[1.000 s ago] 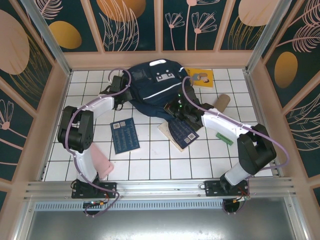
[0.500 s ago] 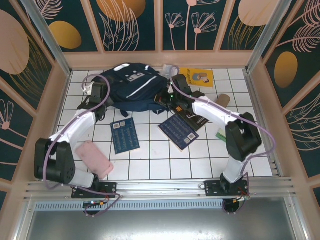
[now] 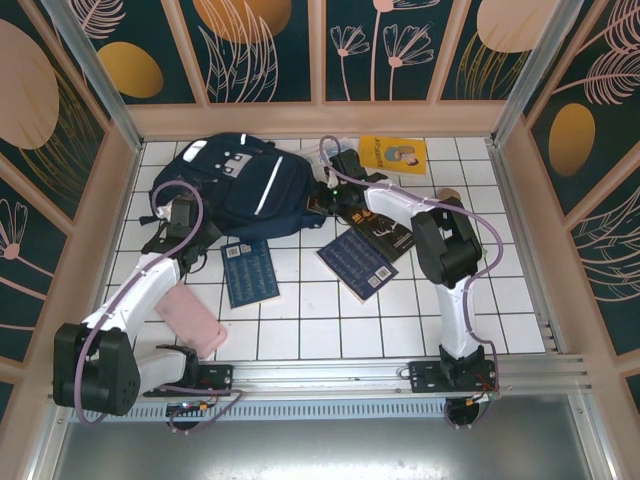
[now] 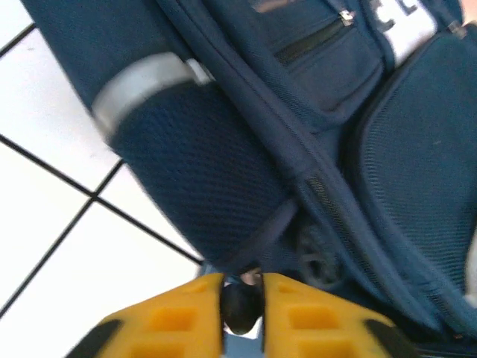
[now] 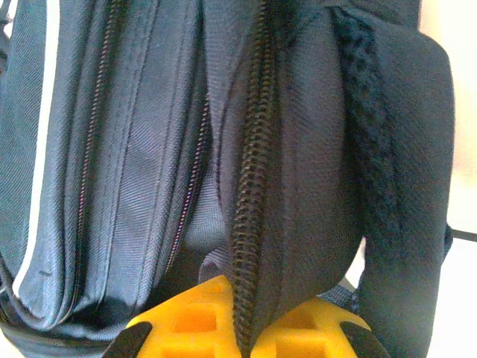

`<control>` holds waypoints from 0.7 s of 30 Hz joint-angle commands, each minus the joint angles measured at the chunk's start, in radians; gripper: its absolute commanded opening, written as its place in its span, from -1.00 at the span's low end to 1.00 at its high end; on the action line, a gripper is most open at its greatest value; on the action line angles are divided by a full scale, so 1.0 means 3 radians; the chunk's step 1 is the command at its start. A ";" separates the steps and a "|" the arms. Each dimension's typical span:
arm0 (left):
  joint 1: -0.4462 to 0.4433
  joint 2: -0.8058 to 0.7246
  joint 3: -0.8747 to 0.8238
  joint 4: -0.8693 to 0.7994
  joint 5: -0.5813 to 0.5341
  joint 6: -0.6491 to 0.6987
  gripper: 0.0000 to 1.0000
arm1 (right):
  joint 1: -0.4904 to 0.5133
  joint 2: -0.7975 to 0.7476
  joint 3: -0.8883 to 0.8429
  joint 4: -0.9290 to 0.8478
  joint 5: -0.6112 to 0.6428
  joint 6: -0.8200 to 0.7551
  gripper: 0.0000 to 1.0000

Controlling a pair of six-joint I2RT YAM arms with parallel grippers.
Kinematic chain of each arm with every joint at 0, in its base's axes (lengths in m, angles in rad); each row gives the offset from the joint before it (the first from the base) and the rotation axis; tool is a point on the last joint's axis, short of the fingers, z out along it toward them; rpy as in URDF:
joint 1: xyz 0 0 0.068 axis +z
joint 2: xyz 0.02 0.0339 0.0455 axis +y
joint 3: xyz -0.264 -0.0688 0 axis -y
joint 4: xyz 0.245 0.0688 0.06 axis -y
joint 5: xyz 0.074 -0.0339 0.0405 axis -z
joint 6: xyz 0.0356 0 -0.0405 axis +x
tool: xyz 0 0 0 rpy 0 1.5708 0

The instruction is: Pack the student bag

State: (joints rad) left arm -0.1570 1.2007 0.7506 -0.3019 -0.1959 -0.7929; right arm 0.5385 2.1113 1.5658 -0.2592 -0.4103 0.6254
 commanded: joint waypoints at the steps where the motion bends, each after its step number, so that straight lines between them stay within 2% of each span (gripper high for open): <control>1: 0.0145 -0.0217 -0.0063 -0.0210 -0.0195 0.0042 -0.40 | -0.0310 -0.0031 -0.0086 0.0025 0.0571 -0.0121 -0.75; 4: 0.0145 -0.0321 -0.0029 -0.0220 -0.0073 0.0142 -0.13 | -0.0310 -0.0199 -0.0222 0.0074 0.0593 -0.0151 -0.21; 6: 0.0145 -0.0341 0.0032 -0.0204 0.0080 0.0211 -0.03 | -0.0310 -0.0365 -0.0322 0.0069 0.0672 -0.0185 0.02; 10: 0.0107 -0.0316 0.0109 -0.0068 0.0422 0.0268 0.06 | -0.0321 -0.0734 -0.0582 0.0081 0.0830 -0.0272 0.36; 14: -0.0028 -0.0261 0.0167 0.0120 0.0668 0.0201 0.27 | -0.0336 -0.1098 -0.0931 0.0023 0.1140 -0.0382 0.90; 21: -0.0538 0.0056 0.0274 0.0632 0.1046 -0.0234 0.25 | -0.0599 -0.1433 -0.1561 0.0059 0.1326 -0.0542 0.91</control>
State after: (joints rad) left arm -0.2695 1.1778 0.7994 -0.2146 0.0360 -0.7864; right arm 0.4026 1.6993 1.1622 -0.2321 -0.0753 0.5022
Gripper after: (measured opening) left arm 0.626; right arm 0.959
